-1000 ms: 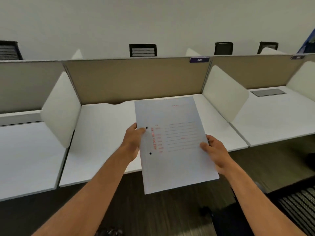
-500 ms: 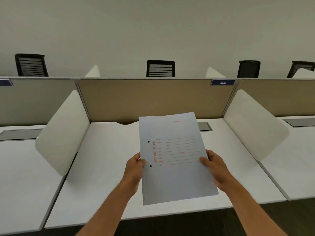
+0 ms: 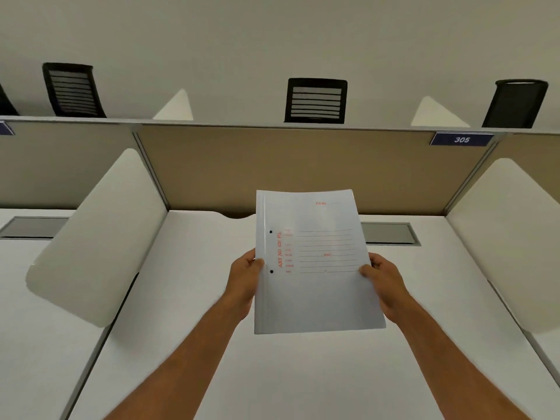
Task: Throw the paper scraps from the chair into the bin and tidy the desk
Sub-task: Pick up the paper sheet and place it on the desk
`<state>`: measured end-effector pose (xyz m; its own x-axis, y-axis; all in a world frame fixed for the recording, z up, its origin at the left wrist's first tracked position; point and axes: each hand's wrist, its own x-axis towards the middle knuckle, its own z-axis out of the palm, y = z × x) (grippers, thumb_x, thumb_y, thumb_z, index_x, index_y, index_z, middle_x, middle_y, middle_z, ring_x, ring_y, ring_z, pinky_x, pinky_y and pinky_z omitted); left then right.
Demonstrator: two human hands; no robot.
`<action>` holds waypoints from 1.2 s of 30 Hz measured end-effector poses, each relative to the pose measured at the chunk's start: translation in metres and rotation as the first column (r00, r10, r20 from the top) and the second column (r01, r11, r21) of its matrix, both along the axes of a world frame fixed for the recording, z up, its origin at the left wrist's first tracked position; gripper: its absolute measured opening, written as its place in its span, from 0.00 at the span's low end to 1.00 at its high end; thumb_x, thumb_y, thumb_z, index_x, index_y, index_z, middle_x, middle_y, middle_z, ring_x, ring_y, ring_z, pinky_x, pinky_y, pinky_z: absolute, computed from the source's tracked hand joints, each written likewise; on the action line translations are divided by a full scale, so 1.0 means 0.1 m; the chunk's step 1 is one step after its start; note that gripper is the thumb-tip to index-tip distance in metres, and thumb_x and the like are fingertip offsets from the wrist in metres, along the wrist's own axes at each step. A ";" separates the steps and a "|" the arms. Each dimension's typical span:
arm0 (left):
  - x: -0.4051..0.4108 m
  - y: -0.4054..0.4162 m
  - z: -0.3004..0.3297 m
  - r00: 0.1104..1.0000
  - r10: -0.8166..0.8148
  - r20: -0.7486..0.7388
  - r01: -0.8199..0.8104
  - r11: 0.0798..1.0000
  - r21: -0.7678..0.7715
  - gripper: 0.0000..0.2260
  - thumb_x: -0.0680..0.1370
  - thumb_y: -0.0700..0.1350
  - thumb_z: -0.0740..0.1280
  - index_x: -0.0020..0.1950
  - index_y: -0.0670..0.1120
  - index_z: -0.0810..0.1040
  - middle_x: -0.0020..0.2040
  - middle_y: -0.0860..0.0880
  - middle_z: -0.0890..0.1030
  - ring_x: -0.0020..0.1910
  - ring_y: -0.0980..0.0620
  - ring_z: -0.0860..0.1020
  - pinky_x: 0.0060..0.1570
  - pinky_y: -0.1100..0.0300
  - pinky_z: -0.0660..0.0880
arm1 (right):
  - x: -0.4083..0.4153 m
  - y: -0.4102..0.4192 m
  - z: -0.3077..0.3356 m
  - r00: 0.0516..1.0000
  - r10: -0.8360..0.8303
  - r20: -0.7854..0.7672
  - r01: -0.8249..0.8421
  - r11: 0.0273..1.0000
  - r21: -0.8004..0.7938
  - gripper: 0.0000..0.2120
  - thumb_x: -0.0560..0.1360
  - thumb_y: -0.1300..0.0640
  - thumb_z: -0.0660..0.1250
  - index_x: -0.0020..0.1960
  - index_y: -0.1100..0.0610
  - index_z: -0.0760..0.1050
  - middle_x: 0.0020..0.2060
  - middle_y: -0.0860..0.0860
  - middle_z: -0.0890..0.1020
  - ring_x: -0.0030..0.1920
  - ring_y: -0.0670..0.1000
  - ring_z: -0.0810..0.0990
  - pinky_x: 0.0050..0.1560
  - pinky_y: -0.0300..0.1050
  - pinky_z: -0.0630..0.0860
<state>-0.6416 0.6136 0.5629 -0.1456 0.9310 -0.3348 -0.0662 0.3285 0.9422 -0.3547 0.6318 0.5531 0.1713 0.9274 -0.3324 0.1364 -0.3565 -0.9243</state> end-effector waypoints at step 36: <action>-0.86 3.47 -3.10 0.956 -0.186 -0.225 0.093 0.925 -0.369 0.14 0.81 0.39 0.66 0.67 0.43 0.73 0.68 0.45 0.77 0.62 0.45 0.77 0.57 0.56 0.75 | -1.01 3.28 -3.05 0.971 0.067 0.230 0.009 0.949 -0.316 0.17 0.78 0.68 0.64 0.64 0.57 0.78 0.58 0.55 0.84 0.55 0.56 0.82 0.49 0.41 0.76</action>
<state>-0.7280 0.9604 0.2525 -0.1458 0.7769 -0.6125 0.2278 0.6289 0.7434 -0.4557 0.9595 0.2484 0.2546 0.7885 -0.5599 0.3501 -0.6149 -0.7067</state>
